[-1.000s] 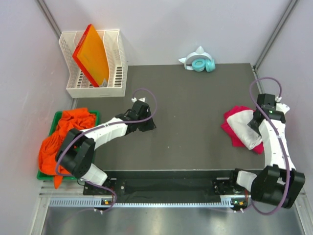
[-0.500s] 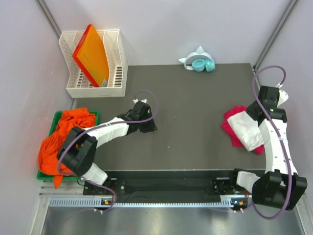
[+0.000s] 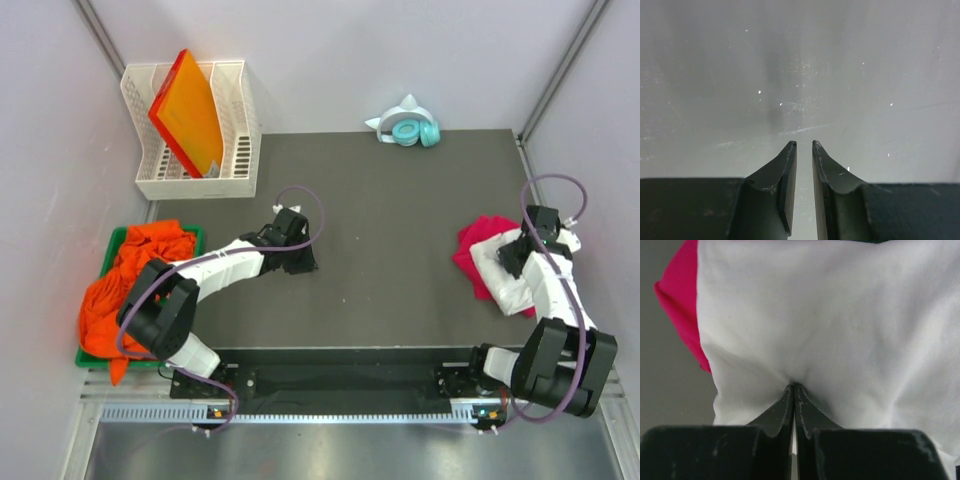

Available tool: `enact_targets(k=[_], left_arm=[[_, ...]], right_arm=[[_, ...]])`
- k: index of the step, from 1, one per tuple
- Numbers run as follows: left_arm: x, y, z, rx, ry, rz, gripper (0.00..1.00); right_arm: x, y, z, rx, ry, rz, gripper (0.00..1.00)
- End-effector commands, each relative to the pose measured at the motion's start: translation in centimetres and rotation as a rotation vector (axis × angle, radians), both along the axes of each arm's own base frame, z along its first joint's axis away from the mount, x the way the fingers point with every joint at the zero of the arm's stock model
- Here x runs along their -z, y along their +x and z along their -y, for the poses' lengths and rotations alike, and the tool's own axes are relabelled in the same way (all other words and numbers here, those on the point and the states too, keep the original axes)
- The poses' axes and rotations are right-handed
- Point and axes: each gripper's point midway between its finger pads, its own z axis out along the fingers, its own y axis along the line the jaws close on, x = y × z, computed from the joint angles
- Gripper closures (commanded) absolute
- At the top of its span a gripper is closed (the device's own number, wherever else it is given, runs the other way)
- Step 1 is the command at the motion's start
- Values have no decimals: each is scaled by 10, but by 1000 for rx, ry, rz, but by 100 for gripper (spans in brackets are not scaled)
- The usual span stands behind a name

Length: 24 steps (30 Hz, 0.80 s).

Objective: Fold and stack the t-shirts

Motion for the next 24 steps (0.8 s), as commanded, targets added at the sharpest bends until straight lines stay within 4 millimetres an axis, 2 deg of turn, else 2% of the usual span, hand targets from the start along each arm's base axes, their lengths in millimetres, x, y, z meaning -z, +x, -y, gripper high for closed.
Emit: enact_targets(k=[1,3,5,7,9,10,12,13,16,17,18,19,20,21,22,23,24], left_arm=[[-19,8,2,4,-6,52,76],[-15,7,2,4,0,43,76],[-14,8,3,4,-1,37,76],[-14,8,4,6,-3,37,77],[-14,8,4,6,-4,38,77],[-15,9,4,6,-8,43,77],[-15,8,5,7,-10,43,77],[-15,7,6,8,-18,42,77],[-17,6,7,12,-32,56,76],[-17,3,6,14,-33,59,76],[-18,2,6,16,-36,64,76],[-16,0,5,13,-35,59,75],[-19,-1,4,11,-38,70,75],[-19,-2,3,9,-35,70,75],[-20,-4,1,6,-35,72,75],[-20,-5,0,3,-34,71,75],[-20,-6,-1,1,-32,73,75]], right_arm=[[20,-26,14,142,63,-31,100],[45,-48,16,200,135,-113,100],[62,-58,14,204,197,-151,100],[66,-59,11,170,201,-154,100],[58,-47,15,115,163,-78,100],[51,-37,9,64,181,-17,100],[24,-14,8,-26,136,123,100],[8,-2,-3,-109,126,192,99],[-29,30,-24,-263,102,322,90],[-43,43,-41,-338,86,386,81],[-55,50,-50,-374,74,427,76],[-75,59,-68,-441,55,507,70],[-84,63,-78,-469,53,539,62],[-98,68,-83,-485,38,574,59],[-101,70,-96,-514,46,572,58],[-112,74,-98,-519,35,584,58],[-110,77,-103,-535,41,564,58]])
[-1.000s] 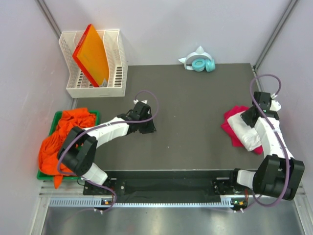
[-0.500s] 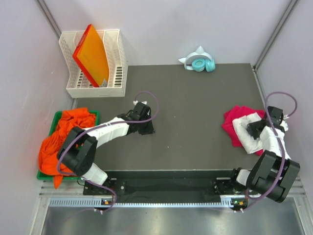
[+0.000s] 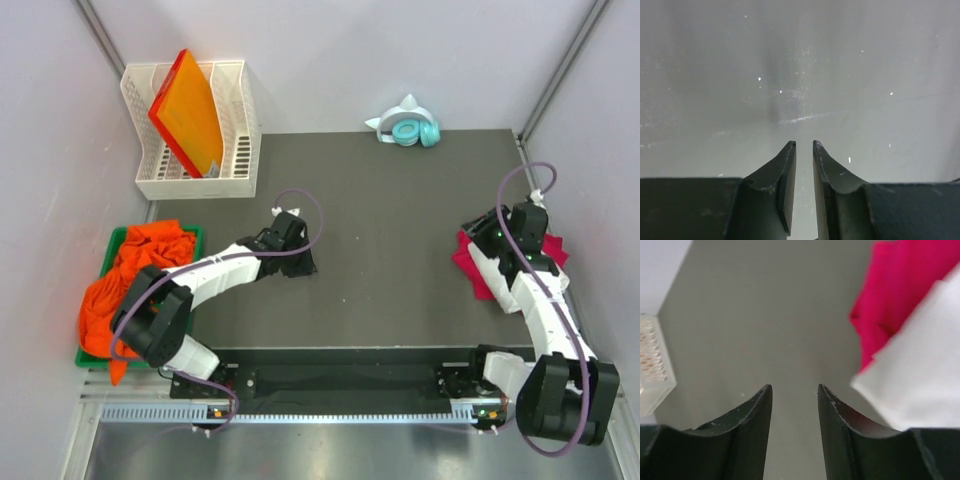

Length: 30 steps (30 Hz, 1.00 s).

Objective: Fold and stack the t-shirts

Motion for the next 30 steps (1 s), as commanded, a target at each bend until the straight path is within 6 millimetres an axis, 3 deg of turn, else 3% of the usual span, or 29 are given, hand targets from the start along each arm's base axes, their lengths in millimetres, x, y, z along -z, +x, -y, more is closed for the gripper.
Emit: enact_targets(k=[1,5,11,12,14,15,17,18,20,21,23,24,26,30], left_arm=[[-18,3,0,-13,-32,66,75],[-21,5,2,-18,-42,77,76],[-21,11,4,-49,-65,91,78],[-18,13,-3,-75,-40,105,78],[-16,13,-9,-97,-19,113,78],[-16,11,-14,-106,-7,114,78],[-16,12,-23,-131,28,129,78],[-23,14,-25,-140,34,146,78],[-25,16,-36,-158,90,154,78],[-34,20,-37,-164,104,172,78],[-37,20,-57,-200,206,171,78],[-49,26,-60,-219,230,189,79],[-55,24,-87,-270,361,194,80],[-93,25,-123,-366,487,276,80]], right_arm=[[-58,29,-19,-80,-41,148,60],[-54,24,-22,-100,-61,93,64],[-47,-4,-41,-215,-163,96,64],[-45,-11,-59,-289,-193,91,64],[-46,-12,-70,-330,-238,90,65],[-40,-14,-88,-399,-265,72,64],[-46,-8,-101,-423,-332,76,64],[-38,-11,-126,-506,-370,54,64],[-46,-5,-143,-528,-436,68,65],[-35,-9,-164,-593,-473,47,65],[-39,-6,-180,-611,-513,60,65],[-33,-9,-197,-655,-526,60,64],[-32,-11,-209,-677,-553,76,64],[-31,-28,-248,-761,-669,127,65]])
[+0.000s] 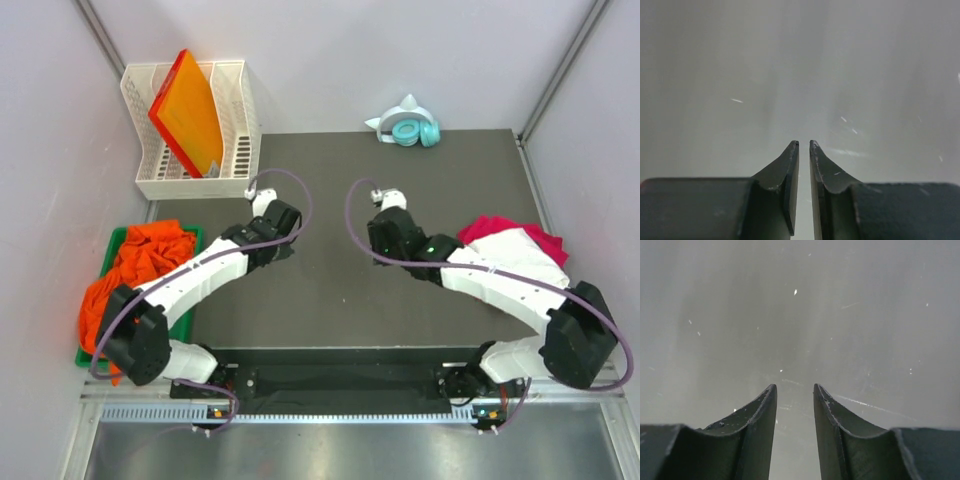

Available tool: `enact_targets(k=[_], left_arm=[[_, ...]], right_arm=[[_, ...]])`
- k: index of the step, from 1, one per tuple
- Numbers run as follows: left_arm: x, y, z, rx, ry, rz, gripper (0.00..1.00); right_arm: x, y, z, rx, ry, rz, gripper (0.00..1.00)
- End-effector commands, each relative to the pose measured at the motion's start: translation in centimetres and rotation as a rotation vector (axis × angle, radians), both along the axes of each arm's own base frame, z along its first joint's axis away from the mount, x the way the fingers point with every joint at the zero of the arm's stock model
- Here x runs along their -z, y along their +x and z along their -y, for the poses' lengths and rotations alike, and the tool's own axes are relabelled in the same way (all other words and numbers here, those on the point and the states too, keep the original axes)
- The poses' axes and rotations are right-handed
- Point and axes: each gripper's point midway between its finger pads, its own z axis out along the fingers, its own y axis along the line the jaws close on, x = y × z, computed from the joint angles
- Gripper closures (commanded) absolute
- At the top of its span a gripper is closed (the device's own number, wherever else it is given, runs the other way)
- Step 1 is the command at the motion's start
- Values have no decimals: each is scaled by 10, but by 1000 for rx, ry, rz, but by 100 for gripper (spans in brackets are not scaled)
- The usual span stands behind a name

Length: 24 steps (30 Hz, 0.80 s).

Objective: Fold and stack the t-shirts

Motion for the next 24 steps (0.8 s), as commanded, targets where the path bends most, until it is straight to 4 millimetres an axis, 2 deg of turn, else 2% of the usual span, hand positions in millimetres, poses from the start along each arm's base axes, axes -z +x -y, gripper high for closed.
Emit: enact_targets(k=[1,2,4,6,8,11,15,18,21,24], left_arm=[[-53,-4,-58,-134,207,116,79],[-58,-5,-62,-146,210,131,77],[-70,-11,-68,-145,194,169,76],[-75,-19,-65,-94,160,180,77],[-75,-27,-63,-56,142,163,76],[-67,-40,-69,-86,119,132,75],[-53,-55,-70,-118,80,106,80],[-49,-61,-71,-147,58,93,84],[-45,-66,-72,-163,44,84,94],[-44,-70,-75,-179,42,82,94]], right_arm=[[-38,4,-35,-48,-75,177,65],[-42,4,-34,-36,-117,209,65],[-48,-5,-45,-56,-130,241,65],[-53,-7,-43,-31,-115,262,64],[-48,-8,-36,-3,-116,265,63],[-42,-14,-25,11,-117,263,61],[-37,-21,-17,4,-129,250,61],[-38,-22,-14,3,-131,254,61],[-38,-25,-16,-25,-120,262,61],[-36,-26,-16,-42,-142,256,61]])
